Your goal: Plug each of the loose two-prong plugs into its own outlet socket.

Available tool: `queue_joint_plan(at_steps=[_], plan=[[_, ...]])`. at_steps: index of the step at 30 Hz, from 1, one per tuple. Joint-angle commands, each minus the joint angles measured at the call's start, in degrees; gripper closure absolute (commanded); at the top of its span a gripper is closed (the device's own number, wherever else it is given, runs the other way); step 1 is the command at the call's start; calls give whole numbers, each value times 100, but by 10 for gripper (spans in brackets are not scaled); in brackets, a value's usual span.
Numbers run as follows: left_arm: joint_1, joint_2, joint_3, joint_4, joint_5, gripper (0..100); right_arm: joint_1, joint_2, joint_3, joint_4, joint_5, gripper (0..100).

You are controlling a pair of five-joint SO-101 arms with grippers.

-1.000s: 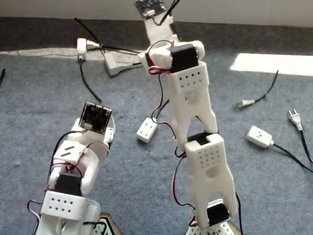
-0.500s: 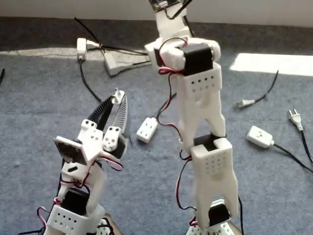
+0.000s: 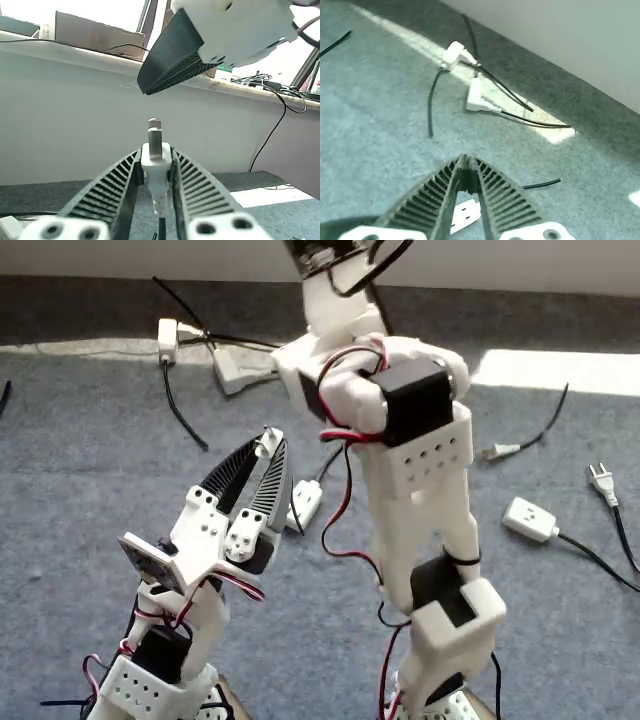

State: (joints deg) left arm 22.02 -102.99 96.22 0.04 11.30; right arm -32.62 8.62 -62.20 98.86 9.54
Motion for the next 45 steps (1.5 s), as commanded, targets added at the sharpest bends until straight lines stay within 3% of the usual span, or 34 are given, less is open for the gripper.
queue_joint_plan(at_steps=[1,6,12,22,30,45], plan=[[-92,-84,48,-18,70,994,-725,-1455,1314,198,431,992],[-286,-84,48,-18,88,994,-1587,-2826,2686,-75,1011,992],[-251,-84,48,-18,88,994,-2114,-4180,4734,-1068,1635,992],[-251,-84,-101,18,88,994,-2220,-5534,7996,-3705,2444,992],[-242,-84,-101,18,97,994,-1156,-4848,8171,-4549,2488,992],[-242,-84,-101,18,97,994,22,-3820,8119,-5411,2523,992]])
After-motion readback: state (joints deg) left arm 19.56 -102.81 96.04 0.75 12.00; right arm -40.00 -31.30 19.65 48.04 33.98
